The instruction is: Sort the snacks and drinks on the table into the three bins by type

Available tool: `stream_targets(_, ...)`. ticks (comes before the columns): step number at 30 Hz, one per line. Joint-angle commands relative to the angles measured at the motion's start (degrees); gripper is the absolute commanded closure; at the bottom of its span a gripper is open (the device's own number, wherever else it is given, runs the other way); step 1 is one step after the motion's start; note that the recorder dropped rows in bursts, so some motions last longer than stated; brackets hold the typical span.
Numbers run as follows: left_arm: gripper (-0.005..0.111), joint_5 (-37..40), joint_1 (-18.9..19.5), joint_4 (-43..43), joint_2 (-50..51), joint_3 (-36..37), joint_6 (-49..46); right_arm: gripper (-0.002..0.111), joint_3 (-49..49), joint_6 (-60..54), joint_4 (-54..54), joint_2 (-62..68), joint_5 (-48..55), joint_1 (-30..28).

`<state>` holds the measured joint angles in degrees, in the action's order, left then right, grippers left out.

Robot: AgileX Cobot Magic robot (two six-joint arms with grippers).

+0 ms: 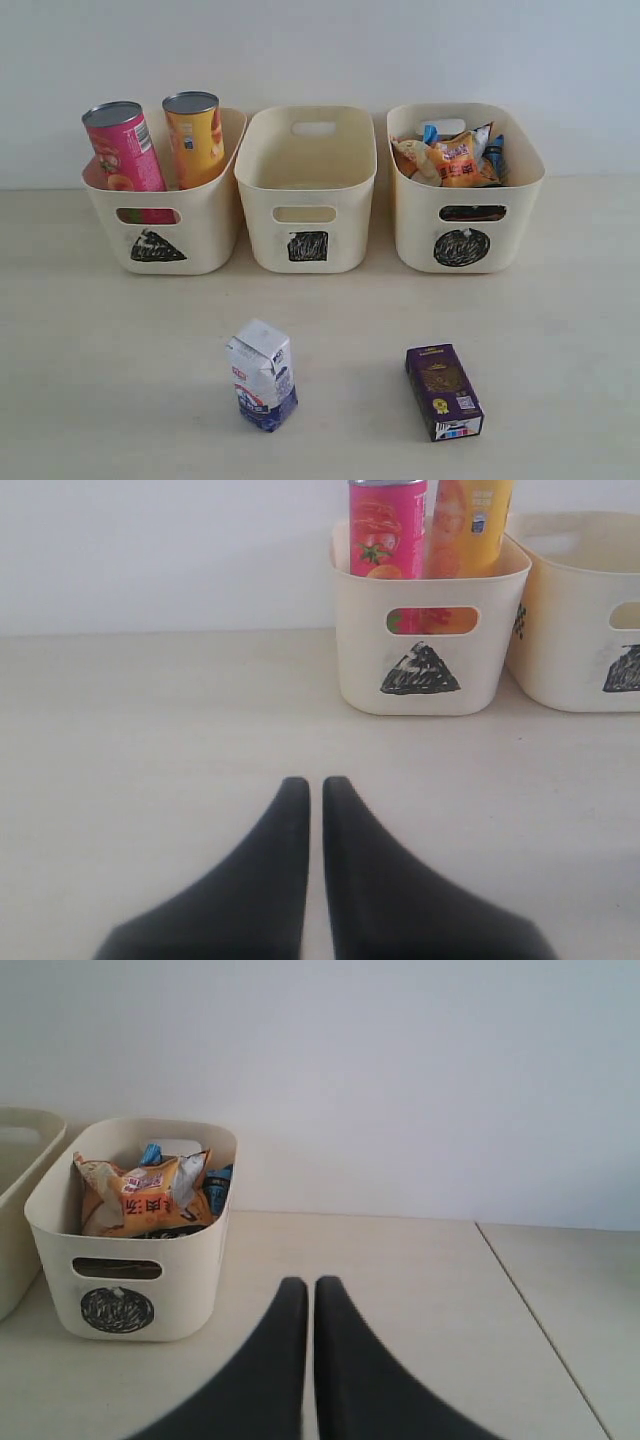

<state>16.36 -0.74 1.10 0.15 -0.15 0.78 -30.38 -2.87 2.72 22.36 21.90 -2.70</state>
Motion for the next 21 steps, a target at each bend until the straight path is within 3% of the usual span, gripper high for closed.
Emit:
stream_targets(1, 0.103, -0.46, 0.19, -0.18, -0.15, 0.15, -0.19, 0.108, 5.17, -0.41, 0.47, -6.60, -2.25, -0.04)
stream_targets(21, 0.103, -0.47, 0.19, -0.18, -0.15, 0.15, -0.19, 0.108, 24.18, 0.11, -4.05, -21.30, -3.43, -0.04)
